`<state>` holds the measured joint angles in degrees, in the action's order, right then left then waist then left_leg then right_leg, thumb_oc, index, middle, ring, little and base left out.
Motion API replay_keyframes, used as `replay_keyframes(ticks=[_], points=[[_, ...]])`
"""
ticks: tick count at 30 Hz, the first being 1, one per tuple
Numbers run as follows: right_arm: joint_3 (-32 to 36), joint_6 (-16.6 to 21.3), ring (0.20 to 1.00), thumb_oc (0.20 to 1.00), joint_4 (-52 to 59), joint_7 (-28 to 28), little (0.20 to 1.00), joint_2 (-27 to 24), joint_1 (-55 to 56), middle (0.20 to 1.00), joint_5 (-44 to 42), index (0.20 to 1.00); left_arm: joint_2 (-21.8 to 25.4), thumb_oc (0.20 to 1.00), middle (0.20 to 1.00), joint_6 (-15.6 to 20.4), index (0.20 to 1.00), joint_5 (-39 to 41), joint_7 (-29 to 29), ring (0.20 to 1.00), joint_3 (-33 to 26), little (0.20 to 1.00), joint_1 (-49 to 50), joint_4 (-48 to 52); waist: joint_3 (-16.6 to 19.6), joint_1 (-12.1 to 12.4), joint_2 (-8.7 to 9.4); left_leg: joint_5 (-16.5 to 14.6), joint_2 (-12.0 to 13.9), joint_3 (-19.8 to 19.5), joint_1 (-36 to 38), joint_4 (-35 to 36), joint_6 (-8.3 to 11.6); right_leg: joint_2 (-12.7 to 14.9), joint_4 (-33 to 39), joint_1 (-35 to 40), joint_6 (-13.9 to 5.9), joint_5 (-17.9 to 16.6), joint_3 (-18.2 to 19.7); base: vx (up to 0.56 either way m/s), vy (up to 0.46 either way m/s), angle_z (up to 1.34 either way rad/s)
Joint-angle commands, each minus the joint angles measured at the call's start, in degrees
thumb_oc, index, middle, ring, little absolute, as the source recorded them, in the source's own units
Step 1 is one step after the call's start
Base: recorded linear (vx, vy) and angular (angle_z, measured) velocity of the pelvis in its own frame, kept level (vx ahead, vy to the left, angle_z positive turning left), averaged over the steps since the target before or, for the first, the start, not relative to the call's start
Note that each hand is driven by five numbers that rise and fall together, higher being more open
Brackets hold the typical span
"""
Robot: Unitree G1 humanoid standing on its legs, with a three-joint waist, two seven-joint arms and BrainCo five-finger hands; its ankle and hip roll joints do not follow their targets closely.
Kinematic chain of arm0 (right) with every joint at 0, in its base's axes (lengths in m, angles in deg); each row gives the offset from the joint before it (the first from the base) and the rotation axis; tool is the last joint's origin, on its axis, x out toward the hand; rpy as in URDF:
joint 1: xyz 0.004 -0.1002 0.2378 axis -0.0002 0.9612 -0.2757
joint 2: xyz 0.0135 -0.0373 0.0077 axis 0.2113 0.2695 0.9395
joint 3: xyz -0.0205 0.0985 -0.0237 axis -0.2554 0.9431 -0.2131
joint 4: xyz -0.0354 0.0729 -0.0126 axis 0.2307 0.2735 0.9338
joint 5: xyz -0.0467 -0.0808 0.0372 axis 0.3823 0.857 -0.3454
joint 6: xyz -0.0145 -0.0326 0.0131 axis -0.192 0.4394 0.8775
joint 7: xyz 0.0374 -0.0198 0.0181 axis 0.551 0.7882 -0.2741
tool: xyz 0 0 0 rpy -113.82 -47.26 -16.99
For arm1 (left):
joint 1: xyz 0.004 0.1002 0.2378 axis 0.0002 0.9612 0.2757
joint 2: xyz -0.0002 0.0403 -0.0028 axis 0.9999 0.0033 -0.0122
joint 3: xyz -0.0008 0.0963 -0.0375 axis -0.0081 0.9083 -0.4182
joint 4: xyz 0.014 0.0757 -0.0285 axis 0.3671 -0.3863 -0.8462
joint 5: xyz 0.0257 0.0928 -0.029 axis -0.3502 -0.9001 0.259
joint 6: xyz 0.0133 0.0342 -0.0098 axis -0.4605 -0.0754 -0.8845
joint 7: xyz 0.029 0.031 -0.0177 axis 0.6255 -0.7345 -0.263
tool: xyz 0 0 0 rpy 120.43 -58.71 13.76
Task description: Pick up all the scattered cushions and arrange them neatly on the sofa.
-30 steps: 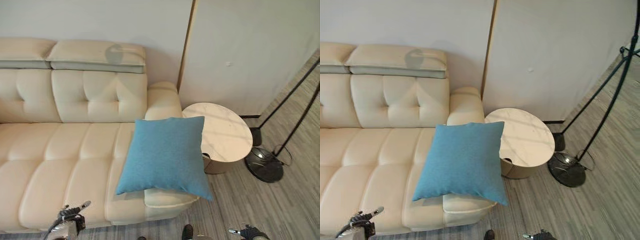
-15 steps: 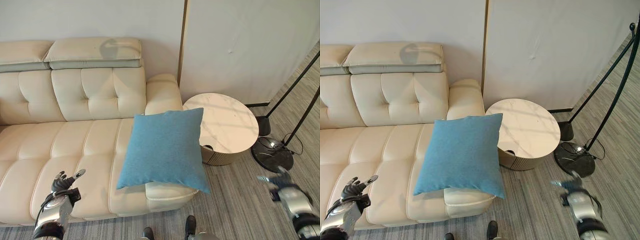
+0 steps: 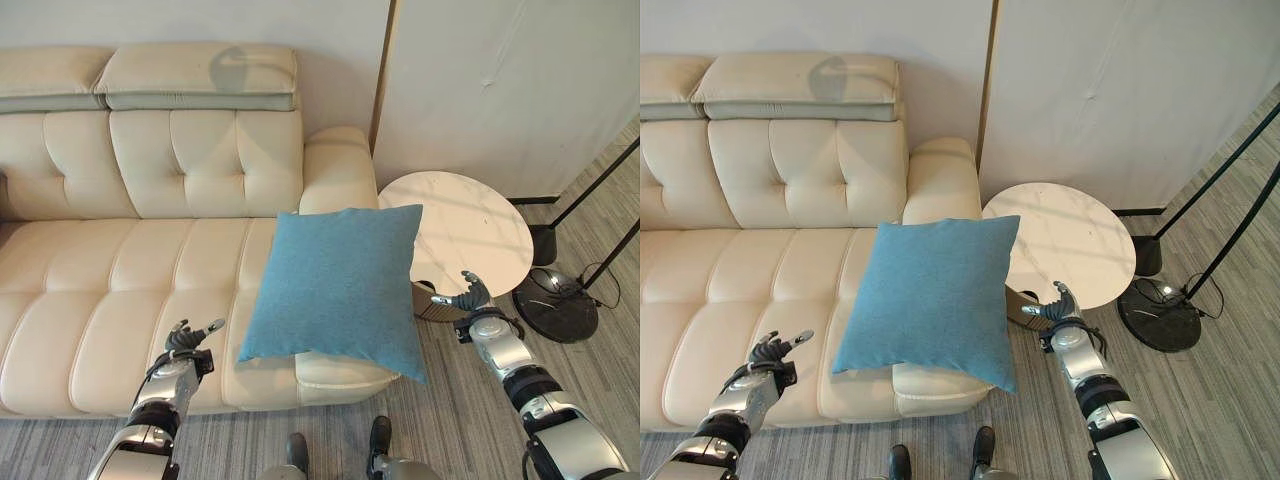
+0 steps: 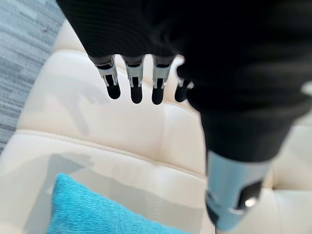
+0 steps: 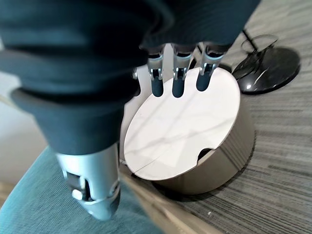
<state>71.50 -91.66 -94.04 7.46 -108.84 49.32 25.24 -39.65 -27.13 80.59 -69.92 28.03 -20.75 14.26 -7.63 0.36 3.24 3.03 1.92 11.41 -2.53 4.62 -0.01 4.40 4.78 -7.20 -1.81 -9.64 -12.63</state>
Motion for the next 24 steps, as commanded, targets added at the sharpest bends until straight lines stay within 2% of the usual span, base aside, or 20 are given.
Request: replay_keyframes(ticks=[1,5,12,14,21,24], points=[[-0.93,2.16,1.000,1.000,-1.51,-2.78,1.000,1.18,-8.14,1.000,-1.34,1.000,1.14,1.000,1.000,2.69,1.000,-0.81,2.07,1.000,3.27,1.000,-9.50,-3.05,-3.51,-0.41,0.98,-2.71,0.22,-2.45,-1.87,0.38,1.44,1.70,0.22,1.61,-4.79,6.81,0.75,-0.04,0.043,0.01],[-2.49,2.90,1.000,1.000,-1.17,-3.70,1.000,4.33,-10.17,1.000,-3.71,1.000,0.27,1.000,1.000,2.87,1.000,-0.32,2.47,1.000,5.72,1.000,-13.10,-4.43,-4.65,-0.91,1.68,-2.41,0.01,-2.31,-3.40,0.38,1.22,1.92,0.22,-0.20,-4.83,5.84,1.31,-0.04,0.045,-0.02],[-4.34,3.97,1.000,1.000,1.25,-4.13,1.000,8.80,-7.95,1.000,-7.38,1.000,-2.44,1.000,1.000,2.67,1.000,0.41,1.91,1.000,7.88,1.000,-13.37,-3.79,-5.48,-1.11,2.17,-2.77,-0.22,-1.75,-3.24,0.38,1.00,2.14,0.22,-0.35,-4.90,5.57,1.70,0.01,0.025,-0.03],[-4.95,4.39,1.000,1.000,7.90,-3.72,1.000,9.95,-4.94,1.000,-7.73,1.000,-4.24,1.000,1.000,2.67,1.000,0.35,1.10,1.000,8.21,1.000,-10.50,-0.22,-5.78,-1.23,2.47,-3.15,-0.23,-1.30,-2.64,0.38,0.82,2.28,0.22,-0.11,-4.98,5.36,2.06,0.00,0.000,0.00],[-5.30,4.58,1.000,1.000,17.88,-1.98,1.000,10.19,2.73,1.000,-4.23,1.000,-8.08,1.000,1.000,2.22,1.000,-0.43,0.17,1.000,7.94,1.000,-3.26,3.64,-5.05,-1.18,3.02,-4.58,-0.15,-0.45,0.23,0.38,0.47,2.52,0.22,2.21,-5.20,6.13,2.16,0.05,0.018,-0.09],[-3.87,4.17,1.000,1.000,23.33,-0.86,1.000,8.18,6.04,1.000,-1.31,1.000,-9.41,1.000,1.000,2.21,1.000,-0.72,0.14,1.000,7.53,1.000,0.59,7.41,-4.25,-1.14,3.31,-5.30,-0.24,-0.34,1.63,0.38,0.27,2.73,0.22,3.50,-5.50,6.48,1.88,0.06,0.028,-0.01]])
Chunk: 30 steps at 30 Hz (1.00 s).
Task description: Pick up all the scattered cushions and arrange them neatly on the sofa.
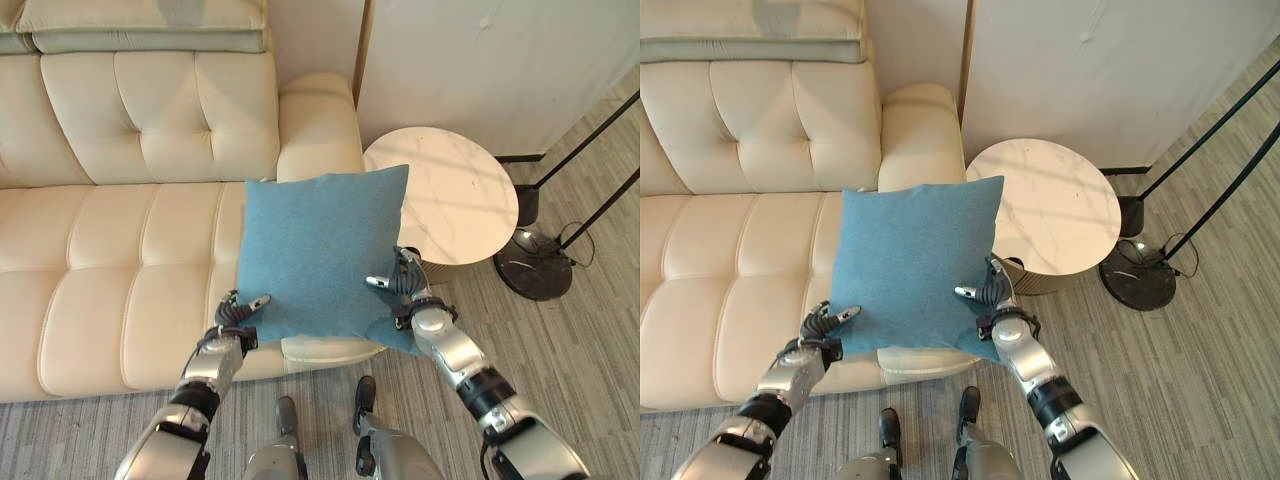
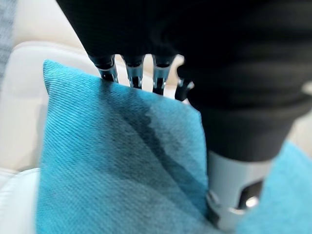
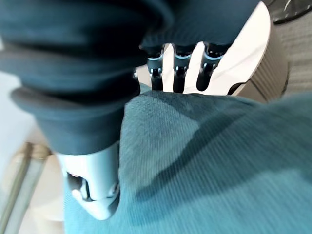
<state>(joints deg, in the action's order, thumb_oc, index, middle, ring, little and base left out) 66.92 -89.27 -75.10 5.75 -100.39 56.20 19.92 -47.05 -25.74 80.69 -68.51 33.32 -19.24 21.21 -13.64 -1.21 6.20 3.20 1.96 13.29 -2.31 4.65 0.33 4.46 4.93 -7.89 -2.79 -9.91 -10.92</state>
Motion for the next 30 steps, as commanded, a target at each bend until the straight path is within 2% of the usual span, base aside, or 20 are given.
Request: replay_keyframes(ticks=[1,6,11,13,16,19,20,21,23,24,26,30], points=[[1.64,1.59,1.000,1.000,5.35,0.79,1.000,-0.99,-0.26,1.000,4.31,1.000,-2.09,1.000,1.000,0.79,1.000,-1.07,-1.39,1.000,2.10,1.000,0.07,1.37,2.01,0.44,0.48,-5.68,-0.34,-2.15,1.60,0.35,-0.13,2.74,0.07,4.36,-4.63,6.75,0.19,0.04,0.026,-0.02],[4.12,1.10,1.000,1.000,5.87,1.49,1.000,-2.01,0.80,1.000,4.97,1.000,-2.47,1.000,1.000,0.20,1.000,-1.30,-1.92,1.000,1.39,1.000,2.75,2.45,2.86,0.70,0.88,-6.30,-0.49,-1.90,2.42,0.35,-0.46,2.94,0.07,4.94,-4.99,6.54,0.51,0.00,0.022,-0.01],[1.34,0.02,1.000,1.000,0.89,3.05,1.000,-0.13,0.79,1.000,6.01,1.000,-3.24,1.000,1.000,-0.03,1.000,-1.51,-1.98,1.000,2.32,1.000,2.51,2.33,2.87,1.37,0.57,-6.38,-0.91,-2.24,2.52,0.35,-0.69,3.28,0.07,5.28,-5.05,6.54,0.34,-0.01,0.019,-0.01],[-1.07,-0.65,1.000,1.000,-6.10,2.84,1.000,0.84,-3.92,1.000,6.77,1.000,-3.54,1.000,1.000,0.70,1.000,-0.79,-1.44,1.000,3.13,1.000,1.77,2.76,2.34,2.32,0.02,-5.92,-1.43,-3.10,1.33,0.35,-0.71,3.78,0.07,4.57,-5.08,6.32,-0.28,-0.07,0.030,0.05],[-1.36,-0.82,1.000,1.000,-9.09,2.17,1.000,0.29,-7.15,1.000,7.05,1.000,-3.09,1.000,1.000,1.35,1.000,-0.16,-0.66,1.000,2.89,1.000,0.97,3.07,1.89,2.83,-0.02,-5.50,-1.64,-3.58,0.46,0.35,-0.70,3.91,0.07,4.03,-5.02,6.08,-0.58,-0.05,-0.007,0.15],[-0.33,-1.88,1.000,1.000,-13.28,0.64,1.000,-2.50,-13.99,1.000,7.23,1.000,-0.22,1.000,1.000,3.49,1.000,3.38,2.03,1.000,-0.55,1.000,-1.07,5.42,0.80,3.94,0.01,-4.51,-1.86,-4.57,-1.97,0.35,-0.47,4.01,0.07,2.24,-4.97,5.40,-1.21,-0.08,-0.031,0.21],[0.80,-2.83,1.000,1.000,-14.74,0.42,1.000,-4.72,-16.39,1.000,7.71,1.000,2.81,1.000,1.000,4.96,1.000,6.34,3.44,1.000,-4.21,1.000,-1.46,10.27,0.29,4.72,-0.08,-4.07,-1.95,-5.03,-3.03,0.35,-0.35,3.91,0.07,1.34,-4.89,5.12,-1.42,-0.04,-0.037,0.29],[0.95,-3.23,1.000,1.000,-15.59,0.62,1.000,-5.43,-17.03,1.000,8.10,1.000,3.62,1.000,1.000,5.19,1.000,7.36,3.44,1.000,-5.38,1.000,-1.64,11.12,0.23,4.96,-0.03,-3.93,-1.89,-5.22,-3.38,0.35,-0.32,3.90,0.07,1.12,-4.84,5.09,-1.57,-0.03,-0.041,0.26],[1.04,-3.53,1.000,1.000,-18.75,0.47,1.000,-6.83,-19.95,1.000,7.58,1.000,6.48,1.000,1.000,6.13,1.000,10.08,3.65,1.000,-7.17,1.000,-4.71,9.77,-0.57,5.22,-0.14,-3.42,-1.90,-5.62,-4.48,0.35,-0.20,3.83,0.07,0.26,-4.80,4.94,-1.81,-0.04,-0.015,0.13],[0.19,-3.70,1.000,1.000,-20.52,0.63,1.000,-7.72,-23.39,1.000,7.24,1.000,9.03,1.000,1.000,6.09,1.000,13.22,3.11,1.000,-7.65,1.000,-9.76,4.02,-1.48,4.98,-0.05,-2.61,-1.87,-5.80,-5.99,0.35,0.04,3.67,0.07,-1.15,-4.66,4.52,-1.81,-0.06,-0.001,0.01],[-0.11,-3.67,1.000,1.000,-21.38,0.48,1.000,-7.60,-24.21,1.000,6.82,1.000,9.53,1.000,1.000,6.09,1.000,14.09,2.92,1.000,-7.44,1.000,-11.32,2.16,-1.60,4.86,0.07,-2.39,-1.85,-5.85,-6.42,0.35,0.08,3.63,0.07,-1.58,-4.64,4.37,-1.87,-0.02,0.000,0.00],[-2.95,-4.04,1.000,1.000,-24.78,0.13,1.000,-5.83,-28.63,1.000,6.45,1.000,9.19,1.000,1.000,5.06,1.000,19.23,2.31,1.000,-5.88,1.000,-17.82,-8.77,-2.21,4.07,1.07,-1.49,-1.48,-5.97,-8.28,0.35,0.47,3.26,0.07,-3.39,-4.48,3.89,-1.95,0.00,0.000,0.00]])
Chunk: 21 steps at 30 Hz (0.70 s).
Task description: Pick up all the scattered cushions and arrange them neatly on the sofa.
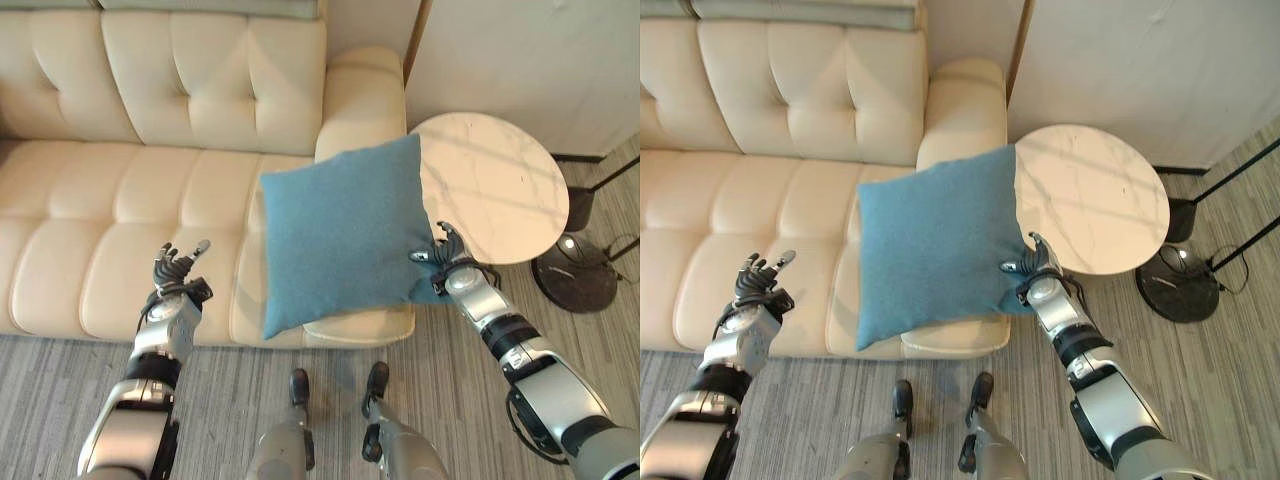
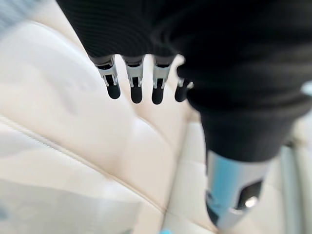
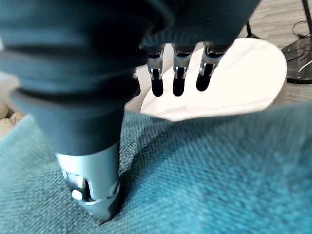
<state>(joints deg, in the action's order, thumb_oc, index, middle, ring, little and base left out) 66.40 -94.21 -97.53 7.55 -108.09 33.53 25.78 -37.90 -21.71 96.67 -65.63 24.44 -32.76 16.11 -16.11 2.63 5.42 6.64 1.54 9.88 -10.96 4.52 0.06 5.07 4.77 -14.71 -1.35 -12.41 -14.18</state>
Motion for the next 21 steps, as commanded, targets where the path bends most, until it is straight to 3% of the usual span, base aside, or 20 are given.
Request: replay_keyframes(ticks=[1,9,10,12,13,14,15,16,18,19,21], points=[[-3.06,0.79,1.000,1.000,-3.11,-1.71,1.000,2.27,-6.84,1.000,0.64,1.000,-0.46,1.000,1.000,0.62,1.000,3.69,-0.67,1.000,3.30,1.000,-5.29,-6.10,0.10,0.04,2.15,-4.83,-1.03,-2.52,0.14,0.48,0.80,2.57,0.23,3.23,-5.91,6.33,1.30,0.00,0.007,-0.05],[-5.27,1.64,1.000,1.000,-5.36,-3.55,1.000,5.30,-12.56,1.000,-1.73,1.000,-3.38,1.000,1.000,-0.39,1.000,5.00,-0.25,1.000,6.07,1.000,-12.06,-12.95,-1.07,-0.60,4.22,-3.98,-0.44,-2.52,-1.89,0.48,1.21,2.23,0.23,1.24,-5.79,5.70,1.54,0.00,0.001,-0.01],[-5.19,2.58,1.000,1.000,-3.41,-4.68,1.000,6.75,-13.07,1.000,-3.84,1.000,-6.52,1.000,1.000,-0.69,1.000,5.16,-0.17,1.000,8.15,1.000,-12.78,-11.51,-1.57,-1.08,4.68,-3.92,-0.37,-2.45,-2.26,0.48,1.25,2.14,0.23,0.86,-5.83,5.57,1.58,0.00,0.000,0.00],[-4.78,3.43,1.000,1.000,-1.46,-5.29,1.000,7.66,-12.67,1.000,-6.28,1.000,-8.40,1.000,1.000,-0.67,1.000,4.91,-0.15,1.000,9.76,1.000,-12.73,-10.17,-1.84,-1.20,4.71,-4.10,-0.27,-2.41,-2.04,0.48,1.24,2.11,0.23,1.02,-5.83,5.65,1.73,0.00,0.000,0.00],[-4.76,3.41,1.000,1.000,-1.41,-5.31,1.000,7.63,-12.63,1.000,-6.29,1.000,-8.42,0.959,0.959,-0.68,0.959,4.91,-0.10,0.959,9.79,0.959,-12.70,-10.10,-1.74,-1.19,4.76,-3.97,-0.33,-2.39,-2.20,0.48,1.20,2.17,0.23,0.86,-5.81,5.57,1.74,0.00,0.000,0.00],[-4.52,4.12,1.000,1.000,-0.28,-5.67,1.000,8.51,-11.68,1.000,-7.95,1.000,-10.26,0.620,0.620,-0.90,0.620,4.48,-0.16,0.620,11.46,0.620,-12.43,-8.75,-1.88,-1.35,4.74,-4.09,-0.36,-2.34,-2.08,0.48,1.15,2.22,0.23,0.98,-5.85,5.60,1.65,0.00,0.000,0.00],[-3.63,4.90,1.000,1.000,1.31,-6.04,1.000,9.22,-11.04,1.000,-10.56,1.000,-11.76,0.479,0.479,-1.00,0.479,3.14,-0.48,0.479,13.54,0.479,-12.09,-6.92,-1.95,-1.49,4.64,-4.20,-0.39,-2.27,-1.96,0.48,1.07,2.28,0.23,1.08,-5.83,5.60,1.61,0.00,0.000,0.00],[-2.68,7.50,1.000,1.000,3.65,-6.53,1.000,10.77,-9.55,1.000,-16.94,1.000,-14.63,0.225,0.225,-1.52,0.225,0.86,-1.44,0.225,17.92,0.225,-11.14,-3.85,-2.19,-1.69,4.33,-4.49,-0.45,-2.21,-1.50,0.48,0.93,2.34,0.23,1.47,-5.86,5.72,1.58,0.00,0.000,0.00],[-2.58,8.87,1.000,1.000,4.66,-6.60,1.000,11.66,-8.72,1.000,-20.71,1.000,-15.47,0.200,0.200,-1.71,0.200,-0.85,-1.73,0.200,20.09,0.200,-10.77,-2.67,-2.12,-1.75,4.22,-4.48,-0.57,-2.25,-1.53,0.48,0.83,2.44,0.23,1.43,-5.84,5.70,1.58,0.00,0.000,0.00],[-3.50,11.16,1.000,1.000,7.85,-5.75,1.000,13.33,-7.00,1.000,-26.70,1.000,-17.55,0.200,0.200,-2.74,0.200,-5.69,-2.55,0.200,25.29,0.200,-10.32,-0.65,-2.38,-1.87,4.10,-4.77,-0.68,-2.07,-0.95,0.48,0.68,2.54,0.23,1.85,-5.81,5.72,1.55,0.00,0.000,0.00],[-5.64,11.96,1.000,1.000,9.51,-4.35,1.000,14.14,-5.81,1.000,-28.80,1.000,-18.74,0.200,0.200,-3.16,0.200,-8.80,-2.31,0.200,27.78,0.200,-10.16,0.44,-2.31,-1.99,4.17,-4.89,-0.79,-1.88,-0.86,0.48,0.61,2.67,0.23,1.88,-5.82,5.69,1.64,0.00,0.000,0.00]])
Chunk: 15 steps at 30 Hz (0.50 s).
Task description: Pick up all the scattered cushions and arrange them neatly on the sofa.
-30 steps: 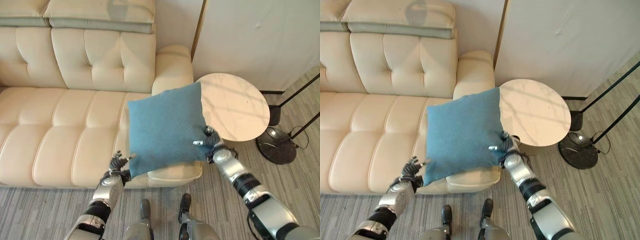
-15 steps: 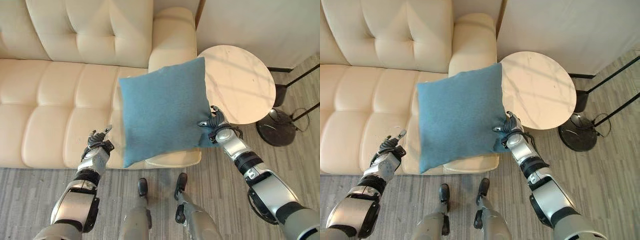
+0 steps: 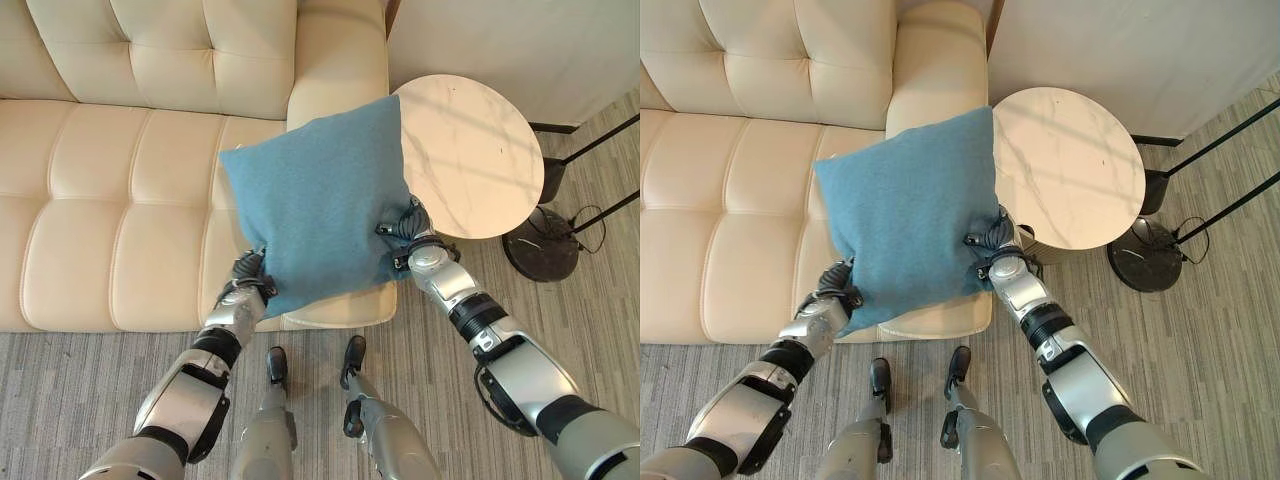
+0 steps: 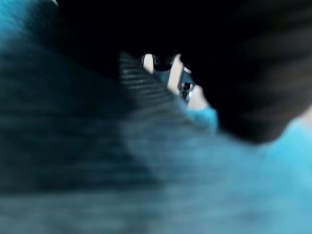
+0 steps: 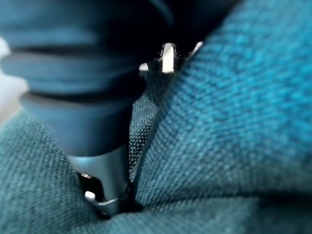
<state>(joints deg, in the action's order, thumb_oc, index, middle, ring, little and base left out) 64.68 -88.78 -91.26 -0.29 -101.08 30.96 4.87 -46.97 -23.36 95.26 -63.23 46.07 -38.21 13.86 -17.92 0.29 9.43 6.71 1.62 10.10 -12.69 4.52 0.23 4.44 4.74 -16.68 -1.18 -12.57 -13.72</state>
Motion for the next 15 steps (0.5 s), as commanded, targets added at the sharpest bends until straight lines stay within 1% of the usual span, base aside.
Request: replay_keyframes(ticks=[1,2,3,4,5,6,7,8,9,10,11,12,13,14,15], points=[[-3.93,6.53,1.000,1.000,3.24,3.49,1.000,7.13,-3.21,1.000,-7.89,1.000,-9.68,0.200,0.200,-1.51,0.200,-7.40,-4.70,0.200,6.14,0.200,-4.69,2.70,-0.45,0.35,0.16,-4.95,-0.87,-2.10,0.84,0.48,0.44,3.31,0.26,3.82,-5.99,5.85,1.18,0.00,0.000,0.00],[-7.15,5.11,1.000,1.000,2.93,4.96,1.000,6.80,-3.35,1.000,-4.90,1.000,-10.34,0.200,0.200,-1.73,0.200,-11.08,-3.11,0.200,7.70,0.200,-4.73,4.21,-0.50,0.51,0.37,-5.10,-0.88,-1.94,1.16,0.48,0.46,3.34,0.26,4.01,-5.90,5.86,1.37,0.00,0.000,0.00],[-7.15,5.11,1.000,1.000,2.93,4.96,1.000,6.80,-3.35,1.000,-4.90,1.000,-10.34,0.200,0.200,-1.73,0.200,-11.08,-3.11,0.200,7.70,0.200,-4.72,4.21,-0.47,0.50,0.38,-5.09,-0.88,-1.94,1.13,0.48,0.46,3.34,0.26,3.98,-5.90,5.86,1.37,0.00,0.000,0.00],[-9.39,4.22,1.000,1.000,1.53,6.10,1.000,6.76,-3.69,1.000,-2.70,1.000,-11.02,0.200,0.200,-1.44,0.200,-12.10,-2.62,0.200,8.46,0.200,-4.54,4.57,-0.50,0.63,0.53,-5.12,-0.86,-1.92,1.25,0.48,0.48,3.36,0.26,4.08,-5.86,5.91,1.36,0.00,-0.044,0.01],[-12.49,2.28,1.000,1.000,-2.82,7.44,1.000,6.70,-5.29,1.000,0.51,1.000,-12.57,0.200,0.200,-1.05,0.200,-12.82,-1.65,0.200,10.09,0.200,-4.07,4.84,-0.43,0.94,0.80,-5.12,-0.88,-2.14,1.35,0.48,0.52,3.40,0.26,4.35,-5.80,6.03,1.08,0.00,-0.044,0.01],[-12.49,2.28,1.000,1.000,-2.82,7.44,1.000,6.71,-5.29,1.000,0.51,1.000,-12.57,0.200,0.200,-1.05,0.200,-12.82,-1.65,0.200,10.09,0.200,-4.07,4.84,-0.43,0.94,0.80,-5.12,-0.88,-2.14,1.35,0.48,0.52,3.40,0.26,4.35,-5.80,6.03,1.08,0.00,-0.060,0.03],[-15.47,-0.63,1.000,1.000,-10.07,8.65,1.000,7.74,-7.24,1.000,8.52,1.000,-14.45,0.200,0.200,-0.89,0.200,-13.61,-1.07,0.200,12.63,0.200,-4.04,5.39,-0.71,1.51,0.82,-5.10,-0.93,-2.40,1.47,0.48,0.57,3.39,0.26,4.65,-5.76,6.08,0.90,-0.01,-0.038,0.01],[-16.25,-1.47,1.000,1.000,-12.48,8.89,1.000,8.28,-8.02,1.000,11.30,1.000,-14.94,0.200,0.200,-0.69,0.200,-13.57,-1.02,0.200,13.16,0.200,-3.95,5.37,-0.67,1.69,0.80,-4.98,-1.00,-2.47,1.27,0.48,0.58,3.43,0.26,4.52,-5.76,6.03,0.82,-0.01,-0.038,0.00],[-16.24,-1.44,1.000,1.000,-12.52,8.90,1.000,8.30,-8.05,1.000,11.31,1.000,-14.93,0.200,0.200,-0.69,0.200,-13.57,-1.02,0.200,13.16,0.200,-3.96,5.37,-0.65,1.67,0.81,-4.98,-1.00,-2.49,1.25,0.48,0.58,3.43,0.26,4.51,-5.76,6.03,0.81,-0.01,-0.042,0.01],[-18.55,-3.37,1.000,1.000,-18.94,10.04,1.000,9.55,-8.83,1.000,18.58,1.000,-15.88,0.200,0.200,0.42,0.200,-13.90,-0.59,0.200,14.85,0.200,-4.02,6.25,-0.85,2.12,0.56,-4.77,-1.06,-2.96,1.05,0.48,0.63,3.48,0.26,4.61,-5.73,6.06,0.46,-0.01,-0.033,0.03],[-18.54,-3.34,1.000,1.000,-18.99,10.04,1.000,9.58,-8.86,1.000,18.58,1.000,-15.87,0.200,0.200,0.42,0.200,-13.90,-0.59,0.200,14.86,0.200,-4.02,6.25,-0.85,2.10,0.56,-4.76,-1.06,-2.98,1.05,0.48,0.63,3.48,0.26,4.61,-5.73,6.06,0.44,-0.01,-0.064,0.06],[-22.56,-5.49,1.000,1.000,-23.81,13.30,1.000,10.77,-8.72,1.000,29.51,1.000,-16.63,0.200,0.200,0.16,0.200,-14.08,-1.56,0.200,16.63,0.200,-3.17,6.01,-1.08,2.75,0.16,-4.71,-1.09,-3.41,1.07,0.48,0.70,3.51,0.26,4.98,-5.74,6.14,0.09,0.00,-0.042,0.07],[-22.99,-5.39,1.000,1.000,-24.64,14.05,1.000,11.51,-9.49,1.000,30.82,1.000,-16.93,0.200,0.200,1.02,0.200,-14.06,-1.24,0.200,16.89,0.200,-2.90,4.69,-0.87,2.98,0.12,-4.55,-1.17,-3.69,0.81,0.48,0.72,3.54,0.26,4.86,-5.73,6.21,-0.08,0.00,-0.050,0.09],[-21.55,-5.44,1.000,1.000,-26.60,12.52,1.000,11.72,-9.05,1.000,28.48,1.000,-17.09,0.200,0.200,1.30,0.200,-14.62,-1.51,0.200,16.81,0.200,-2.63,3.43,-0.84,3.04,0.17,-4.55,-1.21,-3.85,0.82,0.48,0.75,3.57,0.26,4.94,-5.76,6.30,-0.14,-0.01,-0.019,0.12],[-21.24,-5.75,0.200,0.200,-26.50,13.25,0.200,11.29,-8.89,0.200,30.72,0.200,-17.04,0.200,0.200,0.69,0.200,-14.66,-1.64,0.200,16.26,0.200,-2.00,2.42,-0.78,3.27,0.39,-4.60,-1.23,-3.90,0.98,0.48,0.69,3.58,0.26,5.05,-5.80,6.30,-0.06,-0.01,-0.008,0.14]])
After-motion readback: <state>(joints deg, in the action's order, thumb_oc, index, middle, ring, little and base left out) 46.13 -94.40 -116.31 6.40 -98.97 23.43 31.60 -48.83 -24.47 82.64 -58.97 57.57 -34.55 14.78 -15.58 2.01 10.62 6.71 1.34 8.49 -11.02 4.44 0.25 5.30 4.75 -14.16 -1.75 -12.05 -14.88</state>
